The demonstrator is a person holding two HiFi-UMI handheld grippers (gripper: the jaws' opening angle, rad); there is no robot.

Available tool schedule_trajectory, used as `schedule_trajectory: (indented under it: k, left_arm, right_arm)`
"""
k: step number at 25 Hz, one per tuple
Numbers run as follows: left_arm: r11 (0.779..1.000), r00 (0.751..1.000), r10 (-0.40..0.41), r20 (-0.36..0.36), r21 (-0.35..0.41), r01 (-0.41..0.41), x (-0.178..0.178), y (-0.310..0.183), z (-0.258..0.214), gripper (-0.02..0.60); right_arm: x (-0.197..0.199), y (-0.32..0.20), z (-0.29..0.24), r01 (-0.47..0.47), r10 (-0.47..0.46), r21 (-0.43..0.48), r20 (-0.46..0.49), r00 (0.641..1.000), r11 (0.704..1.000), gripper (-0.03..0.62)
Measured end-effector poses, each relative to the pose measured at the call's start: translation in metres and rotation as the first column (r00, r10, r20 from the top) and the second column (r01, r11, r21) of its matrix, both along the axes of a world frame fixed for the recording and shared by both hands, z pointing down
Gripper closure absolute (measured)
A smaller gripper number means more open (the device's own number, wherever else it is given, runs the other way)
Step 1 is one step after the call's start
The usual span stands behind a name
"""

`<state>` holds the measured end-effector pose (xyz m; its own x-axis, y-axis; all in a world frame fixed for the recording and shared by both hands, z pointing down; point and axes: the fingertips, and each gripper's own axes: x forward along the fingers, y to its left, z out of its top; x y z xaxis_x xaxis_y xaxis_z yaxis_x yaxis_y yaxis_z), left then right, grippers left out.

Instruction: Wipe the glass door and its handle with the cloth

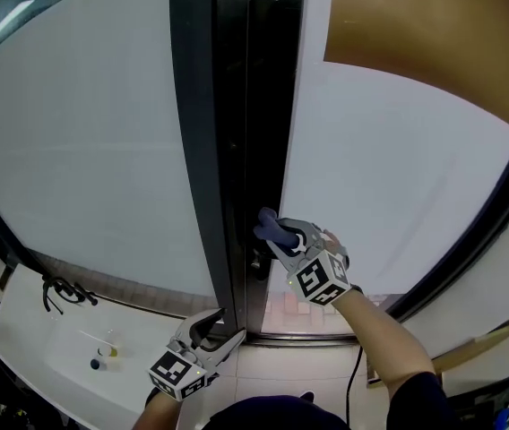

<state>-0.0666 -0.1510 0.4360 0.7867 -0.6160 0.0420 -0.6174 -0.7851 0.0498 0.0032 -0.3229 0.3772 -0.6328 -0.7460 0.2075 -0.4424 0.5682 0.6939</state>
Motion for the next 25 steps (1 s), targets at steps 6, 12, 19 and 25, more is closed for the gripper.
schedule_trajectory:
  k: [6, 12, 19, 25]
  left_arm:
    - [0.999, 0.999, -0.033, -0.002, -0.015, 0.033, -0.002, 0.004, 0.001, 0.365]
    - [0.999, 0.999, -0.043, -0.003, -0.028, 0.043, 0.001, 0.008, 0.01, 0.365]
    - [0.999, 0.999, -0.039, -0.003, -0.031, 0.039, 0.012, 0.012, 0.012, 0.365]
    - [0.999, 1.0, -0.028, 0.006, -0.034, 0.028, 0.021, 0.012, 0.009, 0.365]
  right_arm:
    - [-0.022, -0.038, 0.014, 0.007, 0.011, 0.092, -0.192, 0.981, 0.996, 0.482]
    - [-0.029, -0.046, 0.028, 0.048, 0.017, 0.178, -0.343, 0.939, 0.983, 0.487]
    - [-0.005, -0.045, 0.035, 0.032, 0.067, 0.225, -0.418, 0.906, 0.974, 0.488]
    - [0.023, -0.048, 0.038, -0.017, 0.094, 0.194, -0.399, 0.912, 0.981, 0.488]
